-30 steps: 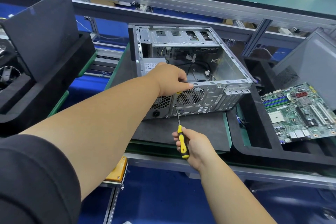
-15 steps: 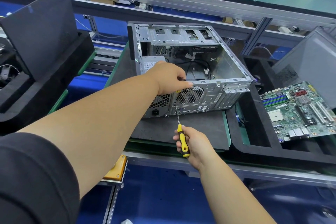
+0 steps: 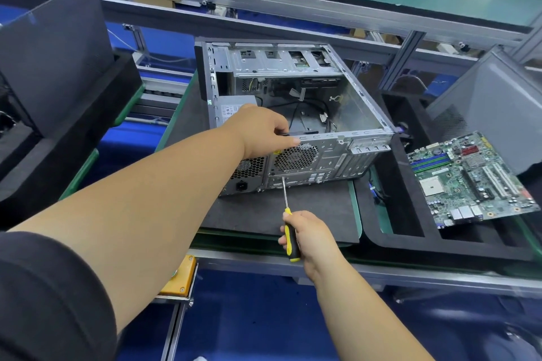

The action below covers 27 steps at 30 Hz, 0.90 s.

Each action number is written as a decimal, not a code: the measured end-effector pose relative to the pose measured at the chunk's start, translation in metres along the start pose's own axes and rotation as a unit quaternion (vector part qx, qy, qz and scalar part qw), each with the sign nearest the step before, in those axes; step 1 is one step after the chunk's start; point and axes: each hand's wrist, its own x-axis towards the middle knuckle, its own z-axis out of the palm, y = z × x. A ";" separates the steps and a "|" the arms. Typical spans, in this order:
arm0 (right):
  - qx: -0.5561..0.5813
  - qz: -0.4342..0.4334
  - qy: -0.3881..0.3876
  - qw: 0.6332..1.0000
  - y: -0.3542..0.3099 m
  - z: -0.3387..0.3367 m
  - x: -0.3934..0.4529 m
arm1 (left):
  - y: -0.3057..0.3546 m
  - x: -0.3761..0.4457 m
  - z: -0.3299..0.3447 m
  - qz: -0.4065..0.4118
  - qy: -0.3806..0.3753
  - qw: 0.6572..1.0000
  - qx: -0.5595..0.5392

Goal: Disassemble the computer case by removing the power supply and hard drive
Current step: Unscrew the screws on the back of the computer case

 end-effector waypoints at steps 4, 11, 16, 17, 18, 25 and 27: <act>0.084 0.013 0.010 0.996 -0.016 0.003 0.007 | -0.001 -0.002 0.003 -0.005 0.004 1.000 0.002; 0.113 -0.011 0.051 0.992 -0.046 0.031 0.031 | -0.001 -0.001 0.001 -0.005 0.009 1.000 0.004; 0.155 0.009 0.086 0.984 -0.049 0.048 0.046 | -0.002 -0.001 0.002 0.005 0.020 1.000 0.004; 0.160 0.014 0.092 0.983 -0.049 0.051 0.047 | -0.002 -0.001 0.003 0.007 0.023 1.000 0.006; 0.167 0.022 0.095 0.981 -0.049 0.052 0.048 | -0.002 -0.001 0.003 0.008 0.024 1.000 0.007; 0.250 0.098 0.071 0.961 -0.059 0.059 0.047 | -0.002 0.000 0.002 0.009 0.028 1.000 -0.004; 0.262 0.100 0.074 0.957 -0.061 0.061 0.045 | -0.002 0.000 0.002 0.005 0.020 1.000 -0.006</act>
